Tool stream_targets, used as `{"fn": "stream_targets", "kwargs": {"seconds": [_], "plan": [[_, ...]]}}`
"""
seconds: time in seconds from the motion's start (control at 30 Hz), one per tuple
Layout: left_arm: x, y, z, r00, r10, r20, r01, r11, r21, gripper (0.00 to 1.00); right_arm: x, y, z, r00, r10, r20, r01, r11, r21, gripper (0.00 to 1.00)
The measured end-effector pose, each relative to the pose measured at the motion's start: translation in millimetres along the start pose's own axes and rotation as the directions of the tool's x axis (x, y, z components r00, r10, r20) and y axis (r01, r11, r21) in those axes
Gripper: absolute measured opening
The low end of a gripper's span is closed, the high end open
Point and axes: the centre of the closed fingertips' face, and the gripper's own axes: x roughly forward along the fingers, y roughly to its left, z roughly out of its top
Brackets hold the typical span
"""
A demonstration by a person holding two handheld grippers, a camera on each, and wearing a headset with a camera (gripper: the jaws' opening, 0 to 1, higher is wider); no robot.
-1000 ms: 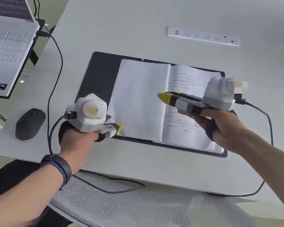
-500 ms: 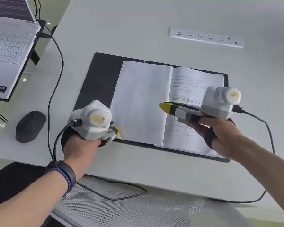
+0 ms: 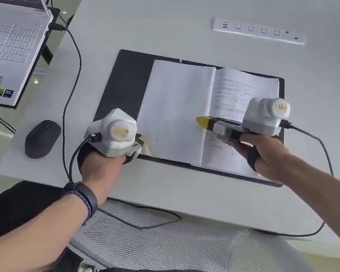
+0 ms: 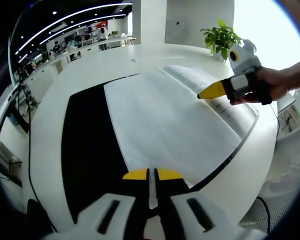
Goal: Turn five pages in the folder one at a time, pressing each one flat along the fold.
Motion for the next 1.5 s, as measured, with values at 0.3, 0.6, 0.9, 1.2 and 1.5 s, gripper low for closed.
{"fn": "stream_targets", "kwargs": {"seconds": [0.3,0.6,0.9,1.2,1.5], "plan": [[0.9,2.5,-0.2,1.0000,0.005,-0.004,-0.005,1.000,0.017,0.00,2.7,-7.5,-3.4,1.0000,0.007,-0.001,-0.007,1.000,0.019,0.00],[1.6,2.4,0.1,0.9999,0.011,-0.007,-0.011,0.999,0.030,0.00,5.7,-10.7,3.8,0.9994,0.030,0.017,-0.030,0.999,0.039,0.00],[2.0,2.7,0.5,0.9999,0.010,-0.007,-0.009,1.000,0.026,0.00,8.6,-15.8,12.3,0.9981,0.049,0.039,-0.051,0.996,0.068,0.00],[2.1,3.1,0.4,0.9999,0.008,-0.008,-0.008,1.000,0.022,0.00,17.7,-24.3,32.9,0.9956,0.070,0.063,-0.075,0.994,0.074,0.00],[2.5,3.5,-0.2,0.9999,0.009,-0.013,-0.008,1.000,0.021,0.00,29.4,-55.2,64.6,0.9926,0.027,0.118,-0.040,0.993,0.107,0.00]]}}
